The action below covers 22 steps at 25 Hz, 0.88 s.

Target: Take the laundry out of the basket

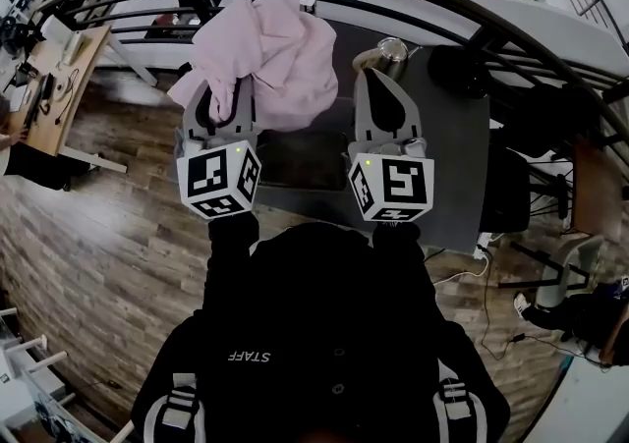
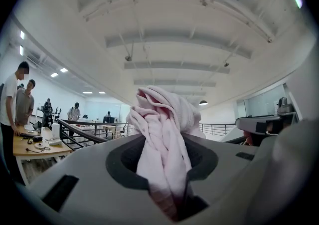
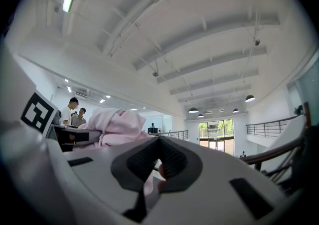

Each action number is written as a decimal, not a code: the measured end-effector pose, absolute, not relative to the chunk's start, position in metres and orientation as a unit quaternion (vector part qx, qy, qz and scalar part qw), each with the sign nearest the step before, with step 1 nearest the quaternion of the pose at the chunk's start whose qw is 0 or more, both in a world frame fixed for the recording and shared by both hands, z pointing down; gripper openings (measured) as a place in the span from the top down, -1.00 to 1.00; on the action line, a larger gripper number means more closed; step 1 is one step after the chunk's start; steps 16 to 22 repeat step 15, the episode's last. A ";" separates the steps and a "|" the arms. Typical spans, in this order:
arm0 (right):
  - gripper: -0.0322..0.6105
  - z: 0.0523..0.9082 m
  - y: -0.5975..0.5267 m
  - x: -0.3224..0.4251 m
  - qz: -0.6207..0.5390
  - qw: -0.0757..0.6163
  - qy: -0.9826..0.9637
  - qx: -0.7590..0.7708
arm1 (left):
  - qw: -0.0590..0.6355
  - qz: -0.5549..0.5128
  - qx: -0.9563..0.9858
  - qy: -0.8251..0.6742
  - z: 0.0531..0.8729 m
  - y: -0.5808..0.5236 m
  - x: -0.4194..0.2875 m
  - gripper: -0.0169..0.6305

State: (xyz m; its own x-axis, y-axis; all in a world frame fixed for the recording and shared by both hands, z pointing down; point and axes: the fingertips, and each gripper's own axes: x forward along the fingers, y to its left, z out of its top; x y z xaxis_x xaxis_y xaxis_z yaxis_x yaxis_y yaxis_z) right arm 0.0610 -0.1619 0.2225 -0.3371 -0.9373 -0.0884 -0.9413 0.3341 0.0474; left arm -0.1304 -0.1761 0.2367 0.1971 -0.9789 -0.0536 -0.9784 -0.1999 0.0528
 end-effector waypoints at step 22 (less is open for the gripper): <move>0.86 0.230 -0.162 0.066 0.037 0.021 0.812 -0.581 | 0.006 -0.032 0.773 -0.633 0.240 -0.176 -0.131 0.49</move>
